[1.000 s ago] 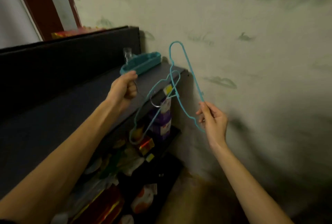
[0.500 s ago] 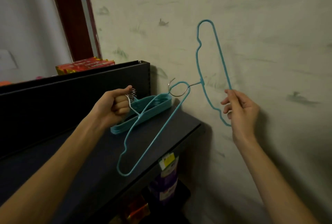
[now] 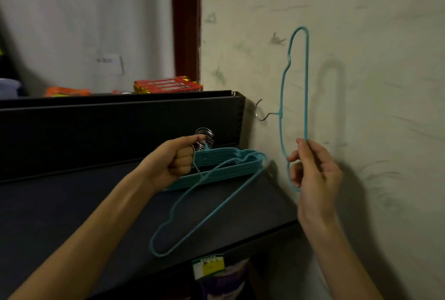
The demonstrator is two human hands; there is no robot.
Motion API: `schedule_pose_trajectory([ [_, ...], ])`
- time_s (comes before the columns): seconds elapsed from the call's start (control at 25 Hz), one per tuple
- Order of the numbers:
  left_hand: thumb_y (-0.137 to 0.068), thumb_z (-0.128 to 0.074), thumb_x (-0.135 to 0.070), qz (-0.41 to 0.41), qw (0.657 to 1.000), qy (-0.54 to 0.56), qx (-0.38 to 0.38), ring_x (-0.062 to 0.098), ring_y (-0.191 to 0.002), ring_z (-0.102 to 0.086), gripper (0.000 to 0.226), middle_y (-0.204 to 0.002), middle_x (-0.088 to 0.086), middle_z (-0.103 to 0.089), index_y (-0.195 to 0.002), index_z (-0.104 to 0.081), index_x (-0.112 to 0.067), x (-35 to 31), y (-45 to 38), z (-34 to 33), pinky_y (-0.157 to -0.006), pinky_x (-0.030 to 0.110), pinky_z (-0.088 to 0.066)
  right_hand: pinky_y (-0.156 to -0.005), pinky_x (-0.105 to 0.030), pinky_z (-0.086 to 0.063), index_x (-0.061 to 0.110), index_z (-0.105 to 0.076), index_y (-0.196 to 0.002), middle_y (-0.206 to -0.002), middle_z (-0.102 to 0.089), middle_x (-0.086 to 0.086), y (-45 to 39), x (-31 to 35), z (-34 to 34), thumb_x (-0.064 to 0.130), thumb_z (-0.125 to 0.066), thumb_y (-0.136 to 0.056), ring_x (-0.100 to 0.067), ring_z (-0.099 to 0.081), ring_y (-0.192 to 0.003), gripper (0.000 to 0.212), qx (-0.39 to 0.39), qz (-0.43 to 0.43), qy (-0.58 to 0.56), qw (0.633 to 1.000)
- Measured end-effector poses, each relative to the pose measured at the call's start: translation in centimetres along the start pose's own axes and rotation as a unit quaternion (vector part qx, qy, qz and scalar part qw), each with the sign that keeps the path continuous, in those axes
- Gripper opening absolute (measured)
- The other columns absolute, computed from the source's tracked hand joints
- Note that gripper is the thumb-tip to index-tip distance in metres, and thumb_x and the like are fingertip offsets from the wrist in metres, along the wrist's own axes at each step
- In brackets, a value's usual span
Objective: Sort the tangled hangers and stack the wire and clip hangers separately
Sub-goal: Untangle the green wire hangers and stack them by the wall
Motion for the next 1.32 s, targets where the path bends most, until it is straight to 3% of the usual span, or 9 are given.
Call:
schedule_pose_trajectory([
  [0.16,-0.100,-0.048,-0.024,0.029,0.999,0.031,-0.008,0.004,-0.041,-0.009,0.029,-0.044,-0.010,-0.023,-0.122,-0.062,-0.011,-2.9,1.9,3.0,-0.037,0.019,-0.010,-0.045,-0.017,-0.033,0.011,-0.073,-0.097,-0.064,-0.054,-0.004,-0.7,-0.8,-1.9,0.015,-0.063,-0.098,-0.009,-0.038,-0.049,0.010,0.040,0.005,-0.005,0.999],
  [0.4,-0.054,-0.099,-0.022,0.079,0.996,0.012,0.048,0.003,-0.037,-0.014,0.049,-0.044,-0.009,-0.022,-0.097,-0.079,-0.012,-7.0,5.7,11.8,-0.030,0.017,-0.022,-0.044,-0.017,-0.033,0.014,-0.071,-0.097,-0.064,-0.053,-0.002,1.5,-2.4,-5.3,0.012,-0.055,-0.102,-0.009,-0.040,-0.051,0.016,0.113,-0.021,-0.022,0.993],
  [0.52,-0.070,-0.089,-0.029,0.121,0.990,-0.068,0.021,0.003,-0.034,-0.026,0.035,-0.047,-0.009,-0.028,-0.094,-0.075,-0.007,-6.0,5.7,15.7,-0.030,0.016,-0.025,-0.043,-0.020,-0.034,0.013,-0.071,-0.098,-0.066,-0.056,-0.007,2.6,-3.1,-6.4,0.013,-0.055,-0.102,-0.013,-0.041,-0.050,0.017,0.122,-0.032,-0.017,0.992],
  [0.6,-0.091,-0.065,-0.029,0.122,0.990,-0.068,-0.025,0.003,-0.035,-0.024,0.023,-0.048,-0.009,-0.025,-0.093,-0.069,-0.006,-4.4,5.2,17.5,-0.031,0.016,-0.022,-0.043,-0.020,-0.035,0.011,-0.070,-0.099,-0.066,-0.057,-0.006,3.4,-3.9,-7.0,0.015,-0.054,-0.103,-0.014,-0.042,-0.051,0.017,0.115,-0.055,-0.007,0.992],
  [0.68,-0.096,-0.055,-0.032,0.088,0.986,-0.110,-0.091,0.003,-0.036,-0.024,0.030,-0.049,-0.009,-0.026,-0.102,-0.064,-0.004,-2.9,4.3,18.3,-0.033,0.016,-0.021,-0.044,-0.020,-0.036,0.010,-0.066,-0.099,-0.066,-0.059,-0.004,4.4,-4.7,-7.3,0.017,-0.051,-0.104,-0.013,-0.045,-0.051,0.018,0.089,-0.097,-0.008,0.991],
  [0.8,-0.082,-0.067,-0.048,-0.002,0.956,-0.237,-0.171,0.006,-0.043,-0.031,0.057,-0.051,-0.007,-0.033,-0.111,-0.067,0.002,-1.9,3.8,17.7,-0.041,0.019,-0.028,-0.044,-0.021,-0.038,0.009,-0.059,-0.101,-0.066,-0.064,-0.004,6.3,-5.8,-8.5,0.019,-0.046,-0.106,-0.013,-0.049,-0.050,0.017,0.062,-0.167,-0.009,0.984],
  [1.0,-0.089,-0.056,-0.063,-0.069,0.923,-0.352,-0.136,0.010,-0.047,-0.040,0.064,-0.049,-0.001,-0.041,-0.084,-0.076,-0.003,-3.7,3.7,12.4,-0.053,0.024,-0.037,-0.040,-0.023,-0.034,0.007,-0.054,-0.103,-0.064,-0.061,-0.006,9.1,-6.0,-10.3,0.023,-0.041,-0.109,-0.015,-0.043,-0.045,0.021,0.065,-0.200,-0.027,0.977],
  [1.16,-0.089,-0.054,-0.066,-0.166,0.852,-0.469,-0.163,0.011,-0.055,-0.053,0.057,-0.054,-0.003,-0.057,-0.078,-0.079,-0.017,-4.5,3.5,10.6,-0.063,0.027,-0.043,-0.040,-0.024,-0.032,0.009,-0.053,-0.099,-0.065,-0.058,-0.008,10.5,-4.6,-10.7,0.025,-0.038,-0.109,-0.015,-0.043,-0.045,0.024,0.066,-0.173,-0.061,0.981],
  [1.32,-0.105,-0.034,-0.051,-0.251,0.897,-0.345,-0.116,0.007,-0.043,-0.034,0.059,-0.052,0.000,-0.040,-0.098,-0.076,-0.010,-5.2,3.7,8.8,-0.048,0.016,-0.032,-0.040,-0.025,-0.031,0.010,-0.051,-0.096,-0.065,-0.056,-0.005,11.3,-4.2,-11.9,0.025,-0.037,-0.109,-0.016,-0.041,-0.045,0.024,0.068,-0.176,-0.070,0.979],
])
Point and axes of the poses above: each hand's wrist, its own y-axis away from the middle knuckle, its own z-axis out of the back of the hand, x = y × z, the point moved 3 cm from there along -y, towards the middle knuckle
